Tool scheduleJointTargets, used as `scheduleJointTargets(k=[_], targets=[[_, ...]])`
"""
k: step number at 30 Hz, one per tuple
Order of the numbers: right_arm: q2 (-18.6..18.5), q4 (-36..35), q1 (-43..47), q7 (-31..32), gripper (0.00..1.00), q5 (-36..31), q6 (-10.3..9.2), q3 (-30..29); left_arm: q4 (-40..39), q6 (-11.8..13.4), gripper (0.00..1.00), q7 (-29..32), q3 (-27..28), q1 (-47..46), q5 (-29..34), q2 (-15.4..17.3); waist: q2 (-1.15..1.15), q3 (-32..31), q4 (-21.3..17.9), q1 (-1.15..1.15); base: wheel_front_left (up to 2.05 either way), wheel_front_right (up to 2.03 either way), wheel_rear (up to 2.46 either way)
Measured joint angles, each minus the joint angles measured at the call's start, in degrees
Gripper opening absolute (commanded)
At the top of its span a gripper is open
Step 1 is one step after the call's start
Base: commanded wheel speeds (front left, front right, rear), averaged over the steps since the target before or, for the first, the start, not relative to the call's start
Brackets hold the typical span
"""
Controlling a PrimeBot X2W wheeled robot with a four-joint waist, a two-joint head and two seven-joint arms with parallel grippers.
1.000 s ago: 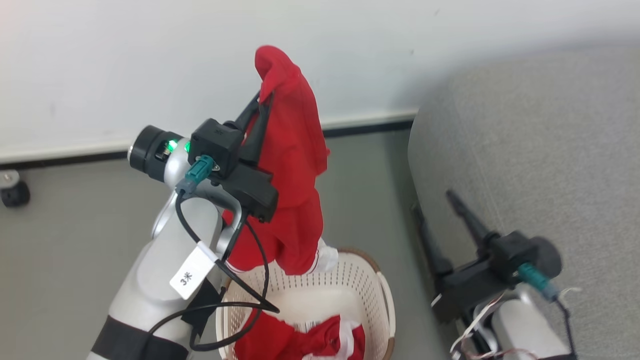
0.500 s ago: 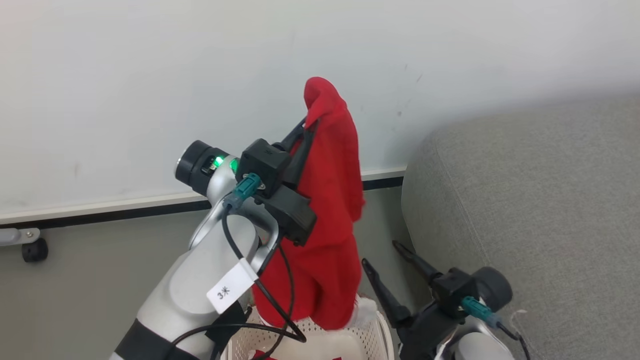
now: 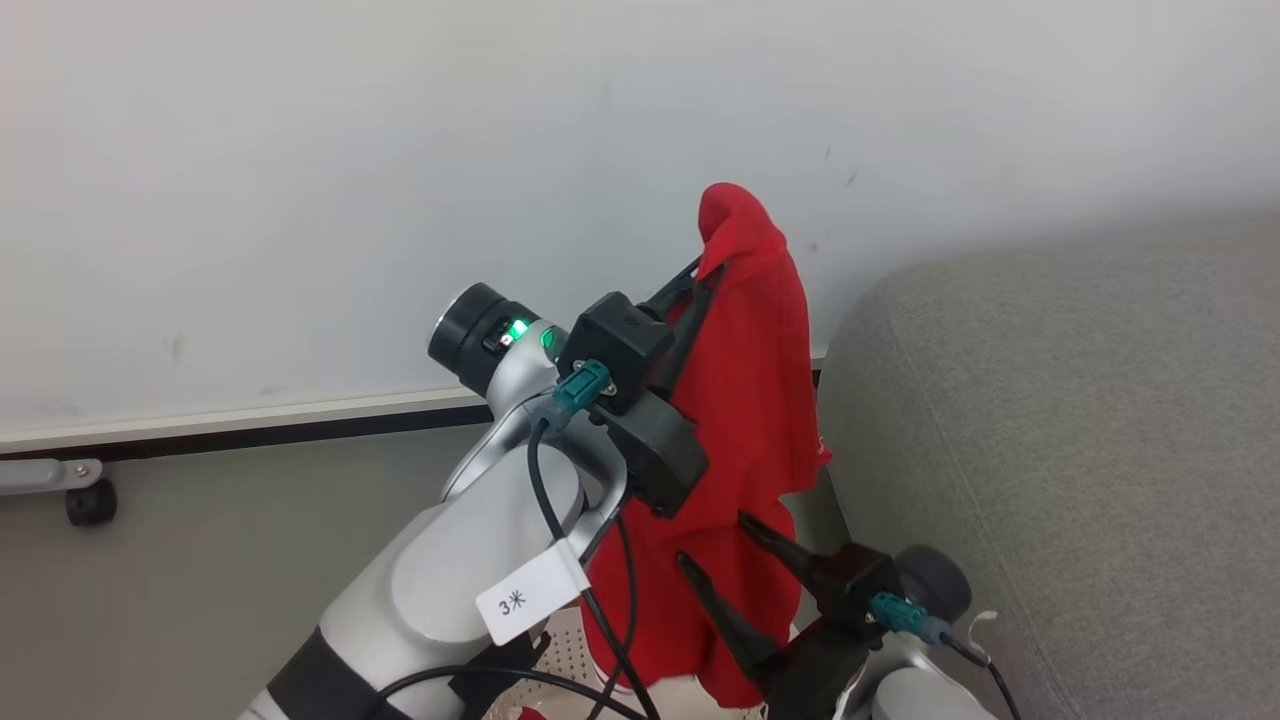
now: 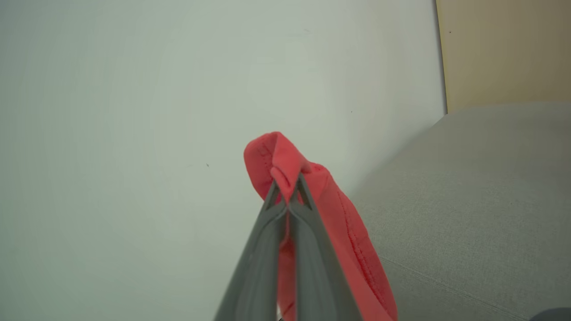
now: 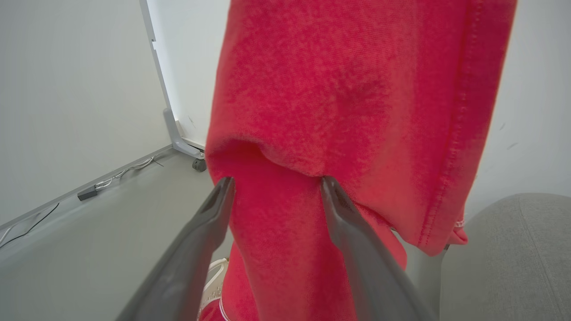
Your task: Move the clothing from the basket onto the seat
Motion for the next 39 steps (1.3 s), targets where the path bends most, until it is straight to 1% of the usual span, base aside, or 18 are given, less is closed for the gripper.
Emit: scheduleJointTargets(k=[6, 14, 22, 23, 24, 25, 27, 34, 39], targets=[[0.0, 2.2, -3.8, 0.0, 1.0, 1.9, 0.0, 1.3, -1.6, 1.1, 0.0, 0.7, -2.9, -1.2, -3.0, 0.0, 0.0, 0.0, 1.0, 0.0, 0.0, 0.0, 0.0], [0.0, 5.9, -10.5, 0.0, 1.0, 2.2, -0.05, 5.7, -2.1, 2.6, 0.0, 1.5, -4.9, -2.3, -5.5, 0.1, 0.0, 0.2, 1.8, 0.01, 0.0, 0.0, 0.0], [0.0, 11.7, -15.3, 0.0, 1.0, 1.3, -1.12, 10.3, -2.5, 3.5, 0.0, 1.7, -6.7, -3.6, -7.1, 0.1, 0.0, 0.8, 2.8, 0.01, 0.0, 0.0, 0.0], [0.0, 12.1, -15.8, 0.0, 0.96, 1.3, -1.27, 10.7, -2.5, 3.6, 0.0, 1.7, -6.8, -3.8, -7.3, 0.1, 0.0, 0.9, 2.9, 0.01, 0.0, 0.0, 0.0], [0.0, 12.3, -16.3, 0.0, 0.55, 1.4, -1.56, 10.9, -2.5, 3.6, 0.0, 1.7, -7.0, -3.9, -7.5, 0.1, 0.0, 1.0, 3.0, 0.0, 0.0, 0.0, 0.0], [0.0, 12.5, -16.8, 0.0, 0.43, 1.5, -1.62, 11.2, -2.5, 3.7, 0.0, 1.7, -7.1, -4.0, -8.1, 0.1, 0.0, 1.1, 3.1, 0.01, 0.0, 0.0, 0.0], [0.0, 12.5, -17.5, 0.0, 0.0, 2.1, -1.82, 11.7, -2.4, 4.0, 0.0, 1.7, -7.3, -4.0, -8.9, 0.1, 0.0, 1.3, 3.2, 0.0, 0.0, 0.0, 0.0], [0.0, 12.5, -18.0, 0.0, 0.0, 4.2, -2.04, 12.1, -0.3, 4.5, 0.0, 1.6, -6.4, -4.1, -9.1, 0.1, 0.0, 1.8, 2.7, 0.01, 0.0, 0.0, 0.0], [0.0, 12.4, -18.0, 0.0, 0.0, 5.5, -2.03, 10.7, 1.5, 4.6, 0.0, 1.1, -5.0, -3.8, -9.5, 0.3, 0.0, 2.0, 1.5, 0.01, 0.0, 0.0, 0.0]])
